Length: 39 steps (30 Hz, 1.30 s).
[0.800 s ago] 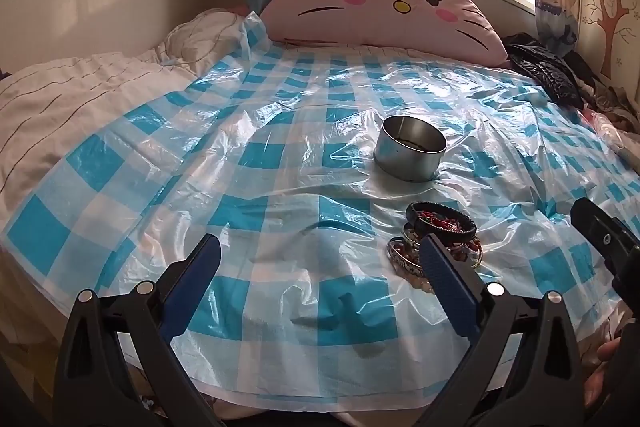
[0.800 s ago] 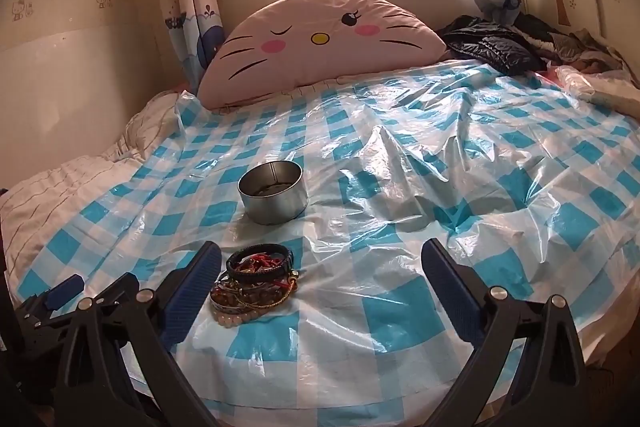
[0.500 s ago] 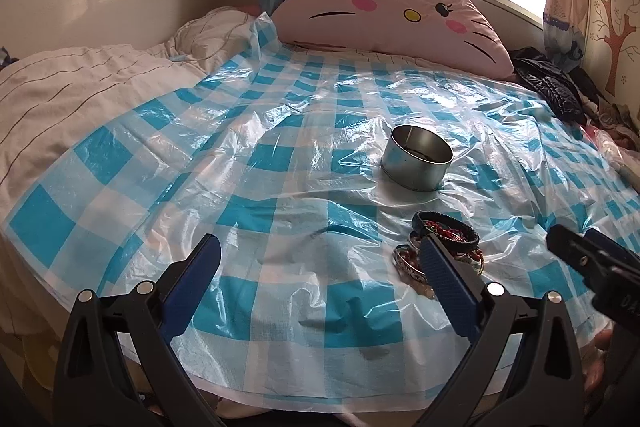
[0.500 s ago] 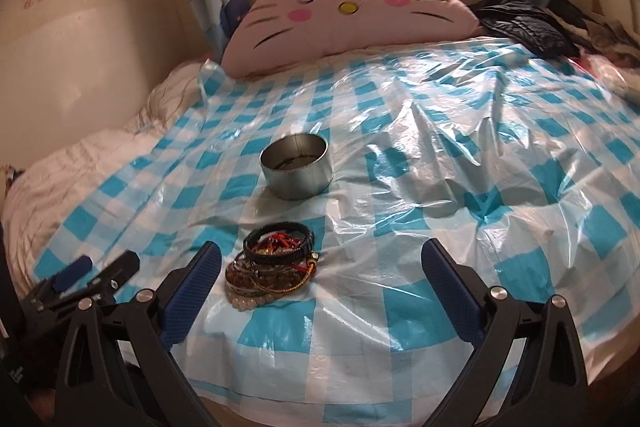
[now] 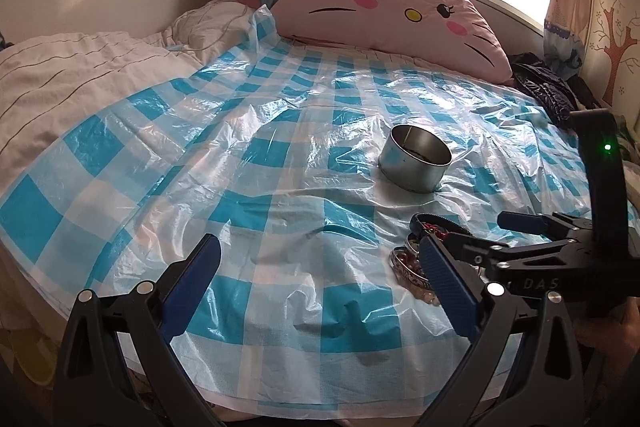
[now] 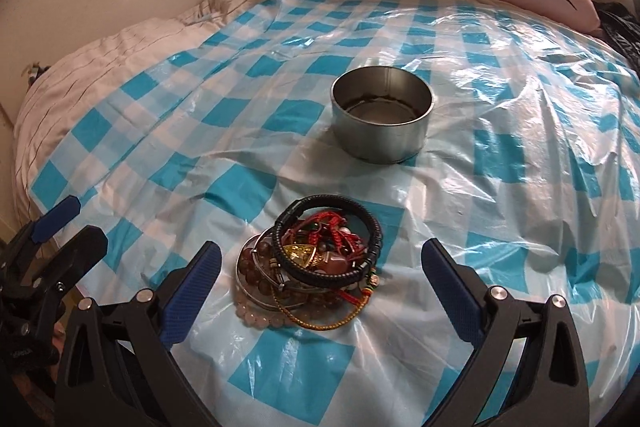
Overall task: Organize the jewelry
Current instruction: 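Grasp the black braided leather bracelet with the right tool and pull it from the pile, then close the left tool on the red cord pendant in the jewelry pile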
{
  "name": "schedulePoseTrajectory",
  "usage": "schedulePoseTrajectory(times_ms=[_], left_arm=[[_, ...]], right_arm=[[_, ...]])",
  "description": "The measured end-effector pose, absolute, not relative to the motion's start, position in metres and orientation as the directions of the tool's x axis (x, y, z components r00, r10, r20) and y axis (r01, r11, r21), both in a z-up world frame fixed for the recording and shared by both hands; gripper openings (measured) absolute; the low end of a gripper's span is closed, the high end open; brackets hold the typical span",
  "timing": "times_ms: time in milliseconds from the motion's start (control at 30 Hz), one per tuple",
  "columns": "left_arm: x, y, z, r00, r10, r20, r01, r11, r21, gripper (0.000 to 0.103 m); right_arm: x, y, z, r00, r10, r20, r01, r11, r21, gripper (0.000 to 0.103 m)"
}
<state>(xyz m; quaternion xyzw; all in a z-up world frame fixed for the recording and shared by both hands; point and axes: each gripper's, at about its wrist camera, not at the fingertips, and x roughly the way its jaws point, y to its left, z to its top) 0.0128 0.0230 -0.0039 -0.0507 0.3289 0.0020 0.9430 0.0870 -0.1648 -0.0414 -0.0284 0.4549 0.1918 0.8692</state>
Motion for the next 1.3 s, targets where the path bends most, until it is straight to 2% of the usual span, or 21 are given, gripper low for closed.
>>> schedulePoseTrajectory(times_ms=[133, 267, 333, 400, 500, 733, 900, 1067, 1167, 1233, 1300], left_arm=[[0.014, 0.016, -0.004, 0.784, -0.023, -0.621, -0.025, 0.997, -0.069, 0.096], [0.014, 0.014, -0.005, 0.783, -0.025, -0.621, -0.018, 0.998, -0.062, 0.096], [0.014, 0.015, -0.005, 0.782, -0.028, -0.622, -0.017, 0.998, -0.066, 0.096], [0.014, 0.015, -0.005, 0.782, -0.027, -0.622, -0.017, 0.998, -0.066, 0.096], [0.014, 0.014, -0.005, 0.782, -0.027, -0.623, -0.018, 0.998, -0.065, 0.096], [0.014, 0.014, -0.005, 0.784, -0.021, -0.621, -0.019, 0.998, -0.058, 0.096], [0.014, 0.011, -0.005, 0.781, -0.03, -0.623, 0.0, 0.999, -0.049, 0.096], [0.021, -0.005, -0.007, 0.74, -0.159, -0.654, 0.151, 0.986, -0.069, 0.096], [0.028, -0.024, -0.01, 0.706, -0.227, -0.671, 0.254, 0.965, -0.06, 0.096], [0.033, -0.039, -0.012, 0.697, -0.244, -0.674, 0.289, 0.956, -0.048, 0.096], [0.042, -0.05, -0.016, 0.683, -0.26, -0.682, 0.311, 0.949, -0.05, 0.096]], right_arm=[[0.102, -0.159, -0.058, 0.471, 0.327, -0.819, -0.372, 0.916, 0.151, 0.096], [0.109, -0.167, -0.064, 0.445, 0.407, -0.798, -0.367, 0.895, 0.252, 0.095], [0.108, -0.17, -0.065, 0.447, 0.425, -0.787, -0.359, 0.891, 0.277, 0.089], [0.108, -0.176, -0.066, 0.451, 0.429, -0.783, -0.344, 0.893, 0.292, 0.068], [0.107, -0.184, -0.066, 0.456, 0.444, -0.771, -0.327, 0.889, 0.319, 0.067], [0.092, -0.207, -0.04, 0.568, 0.4, -0.719, -0.283, 0.916, 0.285, 0.066], [0.089, -0.241, -0.047, 0.602, 0.274, -0.75, -0.193, 0.961, 0.196, 0.066], [0.09, -0.275, -0.06, 0.585, 0.247, -0.772, -0.132, 0.969, 0.21, 0.068], [0.092, -0.277, -0.068, 0.566, 0.269, -0.779, -0.132, 0.963, 0.236, 0.072], [0.093, -0.276, -0.068, 0.573, 0.264, -0.776, -0.134, 0.964, 0.23, 0.08], [0.096, -0.273, -0.071, 0.56, 0.269, -0.783, -0.14, 0.963, 0.231, 0.081]])
